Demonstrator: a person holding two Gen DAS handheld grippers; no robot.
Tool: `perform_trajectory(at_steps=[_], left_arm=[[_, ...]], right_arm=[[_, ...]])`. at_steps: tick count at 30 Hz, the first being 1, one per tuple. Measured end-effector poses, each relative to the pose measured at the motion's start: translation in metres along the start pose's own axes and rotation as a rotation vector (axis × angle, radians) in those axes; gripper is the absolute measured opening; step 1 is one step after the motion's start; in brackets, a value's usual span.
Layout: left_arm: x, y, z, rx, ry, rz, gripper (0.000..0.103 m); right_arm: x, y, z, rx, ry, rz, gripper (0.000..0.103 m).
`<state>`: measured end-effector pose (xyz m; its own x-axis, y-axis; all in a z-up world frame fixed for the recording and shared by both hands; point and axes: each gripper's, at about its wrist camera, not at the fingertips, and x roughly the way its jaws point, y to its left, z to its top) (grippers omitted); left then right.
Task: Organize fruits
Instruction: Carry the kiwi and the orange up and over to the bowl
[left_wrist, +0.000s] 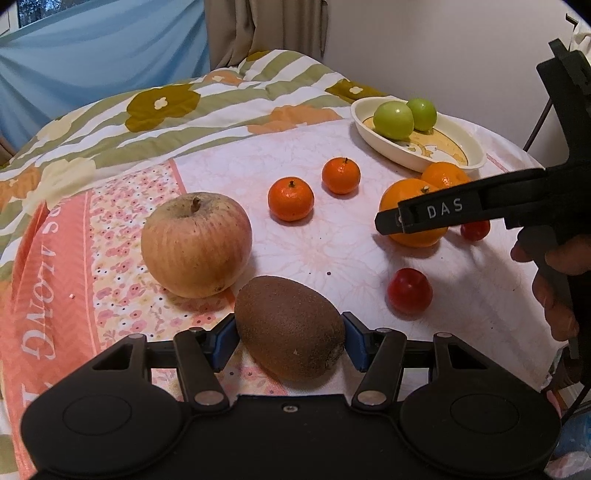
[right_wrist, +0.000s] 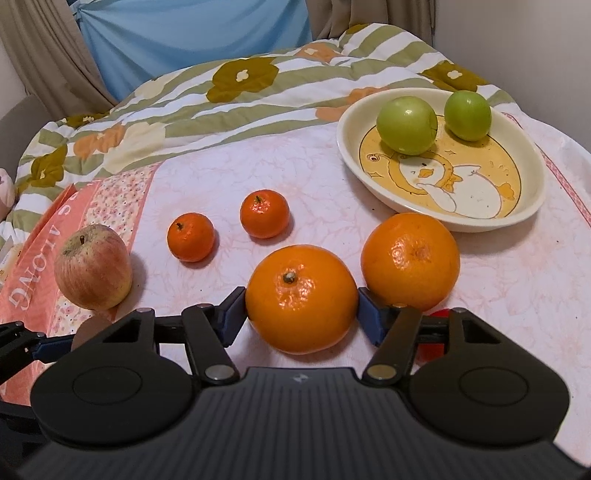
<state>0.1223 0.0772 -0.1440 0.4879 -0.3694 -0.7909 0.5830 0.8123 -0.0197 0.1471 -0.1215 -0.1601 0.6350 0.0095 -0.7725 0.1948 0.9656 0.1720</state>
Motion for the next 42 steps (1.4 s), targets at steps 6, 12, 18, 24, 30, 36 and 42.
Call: perform_trajectory(at_steps=[6, 12, 18, 24, 30, 36, 42], left_arm=[[-0.011, -0.004, 0.007, -0.010, -0.025, 0.007, 0.063], [-0.029, -0.013, 0.021, -0.027, -0.063, 0.023, 0.063], [-0.050, -0.030, 0.040, -0.042, -0.102, 0.027, 0.063], [-0.064, -0.056, 0.067, -0.057, -0.137, 0.032, 0.063], [-0.067, -0.087, 0.096, -0.059, -0.169, 0.042, 0.063], [-0.058, -0.119, 0.124, -0.068, -0.187, 0.045, 0.063], [-0.034, -0.146, 0.150, -0.077, -0.179, 0.053, 0.063]], right_arm=[[-0.013, -0.001, 0.005, 0.013, -0.014, 0.022, 0.078], [-0.039, -0.005, 0.020, 0.002, -0.048, 0.045, 0.078], [-0.072, -0.018, 0.038, -0.011, -0.088, 0.052, 0.078], [-0.102, -0.046, 0.058, -0.013, -0.120, 0.054, 0.077], [-0.124, -0.087, 0.078, 0.002, -0.159, 0.056, 0.077], [-0.134, -0.130, 0.100, -0.021, -0.175, 0.064, 0.077], [-0.123, -0.171, 0.121, -0.058, -0.161, 0.070, 0.078]])
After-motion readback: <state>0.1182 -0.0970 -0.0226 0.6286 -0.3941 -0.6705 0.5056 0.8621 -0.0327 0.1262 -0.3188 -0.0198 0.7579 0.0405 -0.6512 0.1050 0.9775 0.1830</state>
